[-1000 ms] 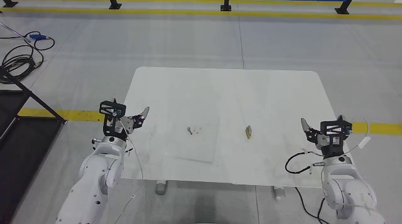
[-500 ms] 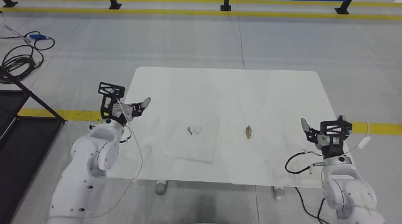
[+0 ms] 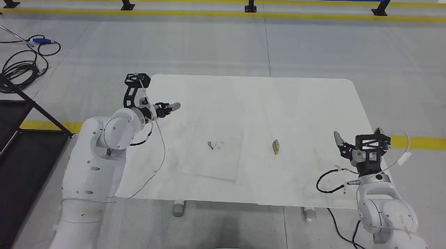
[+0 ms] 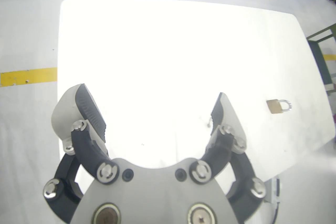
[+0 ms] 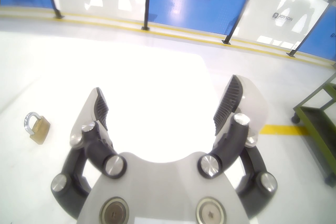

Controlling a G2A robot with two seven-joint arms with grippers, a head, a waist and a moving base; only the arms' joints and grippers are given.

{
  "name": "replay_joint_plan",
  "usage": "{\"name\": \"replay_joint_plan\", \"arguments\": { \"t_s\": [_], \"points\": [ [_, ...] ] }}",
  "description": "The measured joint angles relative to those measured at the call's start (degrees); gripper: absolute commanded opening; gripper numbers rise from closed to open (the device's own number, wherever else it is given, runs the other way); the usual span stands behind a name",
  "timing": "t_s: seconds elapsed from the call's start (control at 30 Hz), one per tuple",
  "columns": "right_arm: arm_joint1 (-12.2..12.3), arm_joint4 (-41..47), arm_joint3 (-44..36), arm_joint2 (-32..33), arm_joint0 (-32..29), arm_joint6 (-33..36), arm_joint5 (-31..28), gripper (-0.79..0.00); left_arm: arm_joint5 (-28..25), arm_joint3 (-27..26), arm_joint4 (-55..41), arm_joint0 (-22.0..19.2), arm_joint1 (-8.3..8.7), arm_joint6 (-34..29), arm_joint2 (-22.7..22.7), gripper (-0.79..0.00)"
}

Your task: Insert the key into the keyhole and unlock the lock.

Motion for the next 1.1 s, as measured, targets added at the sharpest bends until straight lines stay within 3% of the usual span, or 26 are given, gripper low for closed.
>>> {"name": "replay_joint_plan", "arguments": {
  "t_s": [0.27, 0.47, 0.87, 1.1],
  "points": [
    [0.0, 0.0, 0.0, 0.0, 0.0, 0.0, 0.0, 0.0, 1.8, 7.6, -8.9, -3.4, -0.67, -3.1, 4.1, 0.0],
    [0.0, 0.0, 0.0, 0.0, 0.0, 0.0, 0.0, 0.0, 3.4, 10.2, -11.9, -5.0, -1.23, -3.4, 8.2, 0.0],
    [0.0, 0.0, 0.0, 0.0, 0.0, 0.0, 0.0, 0.0, 9.0, 9.8, -12.9, -5.2, -1.99, -7.1, 16.0, 0.0],
    [0.0, 0.0, 0.0, 0.0, 0.0, 0.0, 0.0, 0.0, 10.2, 9.2, -13.9, -5.0, -1.93, -9.2, 16.2, 0.0]
  ]
}}
